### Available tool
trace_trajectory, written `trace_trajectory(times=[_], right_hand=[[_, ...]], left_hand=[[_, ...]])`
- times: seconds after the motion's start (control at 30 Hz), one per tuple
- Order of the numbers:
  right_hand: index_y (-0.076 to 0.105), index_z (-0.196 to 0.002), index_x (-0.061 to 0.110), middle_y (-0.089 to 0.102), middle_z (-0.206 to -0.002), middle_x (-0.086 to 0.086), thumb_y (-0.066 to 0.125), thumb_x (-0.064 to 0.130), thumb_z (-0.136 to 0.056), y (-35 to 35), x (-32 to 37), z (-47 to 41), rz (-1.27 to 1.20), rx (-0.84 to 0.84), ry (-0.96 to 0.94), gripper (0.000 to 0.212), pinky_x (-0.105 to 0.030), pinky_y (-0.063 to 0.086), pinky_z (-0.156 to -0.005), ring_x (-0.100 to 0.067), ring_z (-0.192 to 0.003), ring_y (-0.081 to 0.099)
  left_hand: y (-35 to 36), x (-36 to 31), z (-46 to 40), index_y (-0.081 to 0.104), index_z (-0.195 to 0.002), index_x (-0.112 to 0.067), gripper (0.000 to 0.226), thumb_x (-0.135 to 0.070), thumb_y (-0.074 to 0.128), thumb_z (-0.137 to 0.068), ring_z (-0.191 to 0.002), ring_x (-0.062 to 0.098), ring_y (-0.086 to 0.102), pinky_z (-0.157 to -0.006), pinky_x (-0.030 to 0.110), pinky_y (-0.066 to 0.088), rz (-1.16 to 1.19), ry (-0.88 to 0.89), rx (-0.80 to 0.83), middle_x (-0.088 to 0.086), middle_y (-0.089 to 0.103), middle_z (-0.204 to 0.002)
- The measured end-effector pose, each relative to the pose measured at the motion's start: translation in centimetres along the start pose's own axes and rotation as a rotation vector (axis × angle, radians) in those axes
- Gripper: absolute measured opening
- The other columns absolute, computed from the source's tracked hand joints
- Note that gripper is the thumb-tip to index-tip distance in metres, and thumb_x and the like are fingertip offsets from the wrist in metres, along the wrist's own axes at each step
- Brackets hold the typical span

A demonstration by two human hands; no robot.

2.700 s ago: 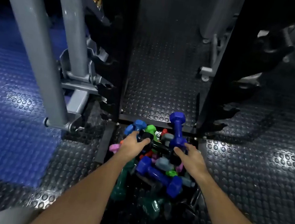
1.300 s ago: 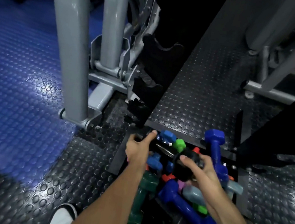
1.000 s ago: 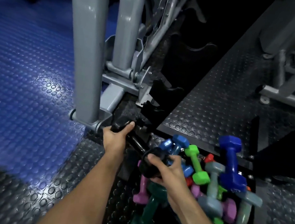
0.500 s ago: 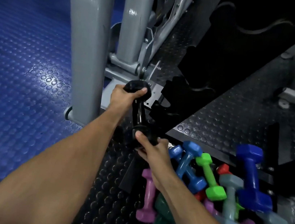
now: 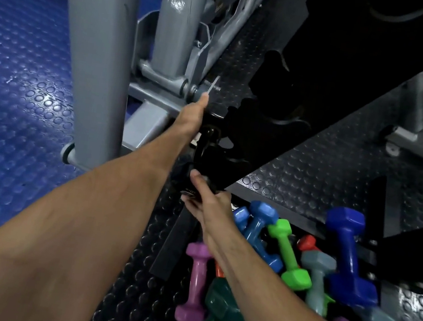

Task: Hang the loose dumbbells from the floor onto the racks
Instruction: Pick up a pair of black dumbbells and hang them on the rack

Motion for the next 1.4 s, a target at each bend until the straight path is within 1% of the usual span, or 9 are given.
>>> trace_trajectory(times=[0.1,0.2,0.4,0.57,0.7,0.83,1.03,1.23,1.4], right_hand=[[0.064,-0.122,0.005,0.079,-0.111,-0.005,0.092,0.051,-0.059,0.8,-0.5,0.3,-0.054,-0.011,0.039,0.083,-0.032,0.063,-0.084,-0.027,-0.099,0.077],[0.071,-0.117,0.005,0.079,-0.104,-0.003,0.087,0.037,-0.081,0.8,-1.4,0.4,-0.148,-0.035,0.097,0.051,-0.036,0.062,-0.091,-0.027,-0.092,0.076],[0.07,-0.119,-0.001,0.076,-0.12,-0.01,0.088,0.029,-0.081,-0.7,-1.6,0.5,-0.208,-0.067,0.103,0.053,-0.039,0.062,-0.094,-0.016,-0.104,0.075],[0.071,-0.116,-0.002,0.077,-0.117,-0.011,0.087,0.029,-0.083,-1.4,-1.1,1.0,-0.153,-0.053,0.102,0.048,-0.037,0.06,-0.097,-0.019,-0.11,0.073],[0.069,-0.12,0.009,0.077,-0.116,-0.003,0.085,0.046,-0.082,-1.8,-0.5,1.5,0.043,-0.019,0.087,0.056,-0.032,0.06,-0.096,-0.016,-0.109,0.073],[0.06,-0.112,0.025,0.071,-0.111,0.006,0.074,0.059,-0.085,-2.5,1.0,3.6,0.359,0.011,0.007,0.045,-0.033,0.054,-0.099,-0.015,-0.106,0.069],[0.053,-0.123,0.023,0.069,-0.109,0.006,0.072,0.048,-0.092,-5.4,4.0,6.6,0.677,-0.007,-0.111,0.045,-0.029,0.053,-0.085,-0.012,-0.102,0.067],[0.065,-0.119,0.016,0.068,-0.104,0.003,0.073,0.035,-0.095,-11.8,6.6,10.7,0.732,-0.068,-0.122,0.032,-0.022,0.048,-0.081,-0.014,-0.097,0.064],[0.072,-0.114,0.017,0.074,-0.111,0.003,0.072,0.037,-0.094,-17.4,7.2,14.3,0.816,-0.096,-0.088,0.029,-0.03,0.051,-0.094,-0.016,-0.108,0.069]], left_hand=[[2.2,-0.5,1.5,0.062,-0.131,-0.015,0.054,-0.053,0.031,-0.108,-0.106,0.014,0.068,-0.077,0.014,0.051,-0.028,-0.016,0.118,-0.006,0.067,-0.115],[3.6,-0.6,2.5,0.044,-0.153,-0.014,0.065,-0.056,0.024,-0.108,-0.144,0.03,0.042,-0.12,0.036,0.032,-0.054,0.013,0.182,0.01,0.047,-0.156],[3.8,0.3,2.6,0.021,-0.153,0.009,0.069,-0.047,0.021,-0.111,-0.147,0.04,0.009,-0.123,0.049,0.008,-0.047,-0.009,0.197,0.027,0.014,-0.155],[3.5,0.5,3.8,0.06,-0.135,-0.014,0.06,-0.049,0.019,-0.111,-0.139,0.032,0.037,-0.122,0.041,0.024,-0.064,0.0,0.206,0.023,0.044,-0.146],[3.1,0.6,4.2,0.064,-0.098,-0.028,0.051,-0.051,0.02,-0.111,-0.09,-0.008,0.065,-0.091,0.021,0.05,-0.085,0.047,0.191,-0.012,0.071,-0.1],[1.5,2.0,4.8,0.06,-0.138,-0.006,0.075,-0.066,0.031,-0.103,-0.135,0.028,0.054,-0.118,0.047,0.036,-0.031,0.075,0.12,0.017,0.06,-0.142],[-1.4,7.8,5.2,0.071,-0.126,-0.026,0.102,-0.103,0.039,-0.065,-0.123,0.022,0.064,-0.113,0.049,0.044,-0.036,0.076,-0.043,0.002,0.072,-0.127],[-1.0,3.2,16.6,0.059,-0.136,-0.014,0.058,-0.057,0.034,-0.105,-0.123,0.022,0.055,-0.108,0.037,0.039,-0.199,0.153,-0.224,0.002,0.063,-0.128],[-0.3,3.6,22.0,0.05,-0.143,-0.006,0.047,-0.037,0.046,-0.108,-0.13,0.017,0.05,-0.111,0.031,0.036,-0.159,0.247,-0.342,0.01,0.055,-0.144]])
Point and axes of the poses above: each hand's wrist, its own z-axis away from the middle knuckle, its own y-axis out of the palm, x = y × z, the point moved 10 cm from there along -z, towards the middle knuckle
